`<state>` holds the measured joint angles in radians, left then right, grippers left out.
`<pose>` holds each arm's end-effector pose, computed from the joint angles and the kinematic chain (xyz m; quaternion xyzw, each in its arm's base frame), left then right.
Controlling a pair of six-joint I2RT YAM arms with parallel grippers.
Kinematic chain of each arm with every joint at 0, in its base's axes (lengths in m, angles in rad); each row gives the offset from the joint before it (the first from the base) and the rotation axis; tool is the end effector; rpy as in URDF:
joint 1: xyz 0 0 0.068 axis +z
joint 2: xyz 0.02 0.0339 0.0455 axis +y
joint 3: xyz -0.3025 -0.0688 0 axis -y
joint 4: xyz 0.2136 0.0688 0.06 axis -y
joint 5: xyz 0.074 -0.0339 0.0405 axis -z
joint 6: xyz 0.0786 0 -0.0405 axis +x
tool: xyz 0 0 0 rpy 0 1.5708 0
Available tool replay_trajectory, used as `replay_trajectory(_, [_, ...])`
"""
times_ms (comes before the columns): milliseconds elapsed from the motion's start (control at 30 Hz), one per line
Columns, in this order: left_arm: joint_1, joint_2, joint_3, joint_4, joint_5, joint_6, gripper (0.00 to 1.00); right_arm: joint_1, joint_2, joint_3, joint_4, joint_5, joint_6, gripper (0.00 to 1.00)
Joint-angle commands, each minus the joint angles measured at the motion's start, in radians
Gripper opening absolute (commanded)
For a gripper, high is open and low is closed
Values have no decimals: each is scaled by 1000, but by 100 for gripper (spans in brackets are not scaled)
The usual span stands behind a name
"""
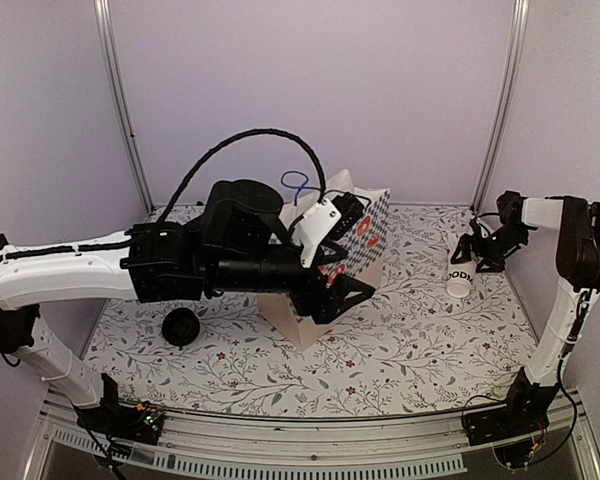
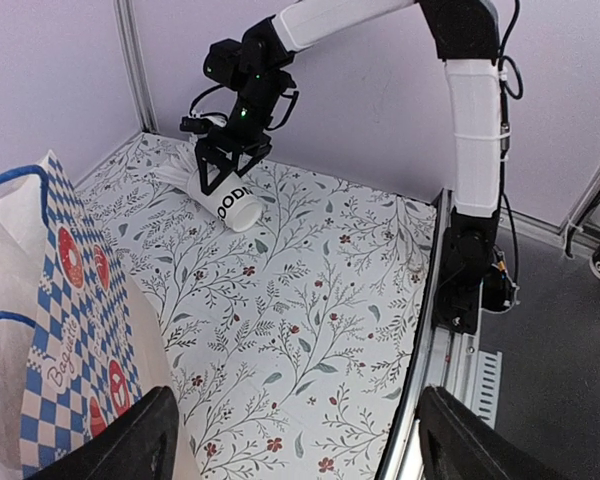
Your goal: Pack the takeout coffee
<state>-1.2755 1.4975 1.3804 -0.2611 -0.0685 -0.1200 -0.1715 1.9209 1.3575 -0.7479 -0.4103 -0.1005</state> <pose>0.1095 -0.3416 0.3935 0.4355 0.7032 -0.3389 0.4483 0.3737 -0.0329 0.1931 0.0081 0.9711 0.1830 0.1529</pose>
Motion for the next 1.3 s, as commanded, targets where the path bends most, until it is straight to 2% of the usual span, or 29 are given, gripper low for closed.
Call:
replay_trajectory(0, [-12,-7,-15,-7,-13,10,85,-3,42,51,0,-19,23,99])
replay_trajectory(433, [-12,-16,-26,-10,-25,8,85,-3,135,121,10,-38,47,99])
replay_trajectory(633, [-10,-22,-35,-11,-29,4,85,-3,138,113,33,-75,41,87])
replay_trajectory(967, [-11,-35,-45,-11,-34,2,85,-3,60,13,151,-133,41,79])
replay_trajectory(1267, [-4,-20,-37,-5,-21,8,85,-3,-125,-209,395,-160,3,78])
